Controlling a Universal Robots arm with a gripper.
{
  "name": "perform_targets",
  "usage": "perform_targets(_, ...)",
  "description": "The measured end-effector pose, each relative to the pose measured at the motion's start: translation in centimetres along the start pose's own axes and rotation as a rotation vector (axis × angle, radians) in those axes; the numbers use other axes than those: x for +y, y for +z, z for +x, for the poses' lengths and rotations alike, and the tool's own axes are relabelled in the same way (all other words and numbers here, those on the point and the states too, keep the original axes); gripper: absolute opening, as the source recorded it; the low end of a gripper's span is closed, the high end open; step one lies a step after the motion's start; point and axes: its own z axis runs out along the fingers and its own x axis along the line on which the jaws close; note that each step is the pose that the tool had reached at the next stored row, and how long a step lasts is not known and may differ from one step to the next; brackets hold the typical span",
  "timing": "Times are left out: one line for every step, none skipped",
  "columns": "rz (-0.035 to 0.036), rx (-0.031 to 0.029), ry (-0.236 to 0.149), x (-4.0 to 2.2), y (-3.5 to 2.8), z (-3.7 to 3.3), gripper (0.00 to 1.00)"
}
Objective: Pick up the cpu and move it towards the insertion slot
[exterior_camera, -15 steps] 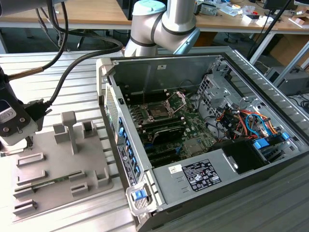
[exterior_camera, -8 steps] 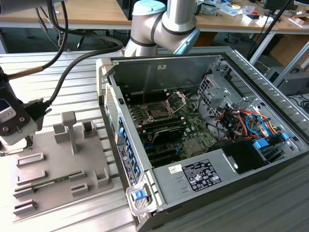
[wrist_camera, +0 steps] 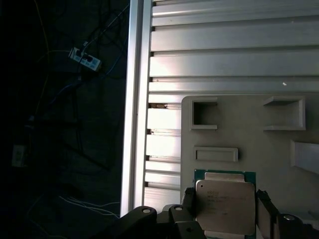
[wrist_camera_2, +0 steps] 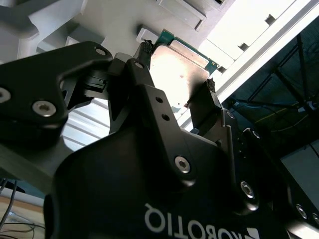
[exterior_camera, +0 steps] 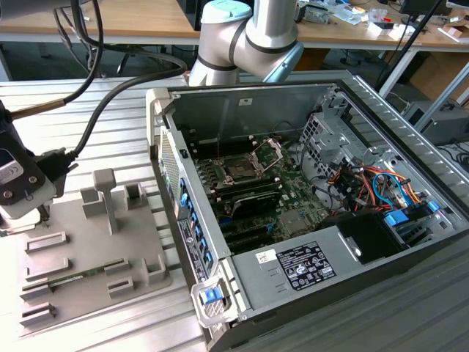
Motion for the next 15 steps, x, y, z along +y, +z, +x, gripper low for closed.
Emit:
perform_targets(0.0,0.0,0.0,0.0,-0.01,0.0,0.55)
perform_targets(0.0,0.0,0.0,0.0,-0.03,0.0,0.55)
perform_targets(0.0,0.0,0.0,0.0,-0.05,0.0,0.55)
perform_targets(-0.0001,0.0,0.0,0.0,-0.07,0.0,0.55)
perform_targets(0.0,0.0,0.0,0.0,-0.08,0.0,0.55)
perform_targets(0.0,0.0,0.0,0.01,-0.19,0.0,0.55)
perform_targets(0.0,-0.0001,0.0,0.02,-0.31,0.0,0.55)
perform_targets(-0.0001,-0.0001,0.0,0.02,-0.31,0.0,0.55)
perform_targets(-0.0001,-0.0001,0.0,0.02,-0.33,0.0,0.55)
perform_targets(0.0,0.0,0.0,0.02,-0.35,0.0,0.55)
perform_targets(0.0,-0.0001,0.0,0.02,-0.35,0.0,0.55)
perform_targets(0.0,0.0,0.0,0.03,-0.39,0.0,0.55)
perform_targets(0.0,0.0,0.0,0.03,-0.4,0.0,0.55)
perform_targets(0.0,0.0,0.0,0.03,-0.41,0.0,0.55)
perform_targets(0.0,0.0,0.0,0.03,-0.43,0.0,0.55)
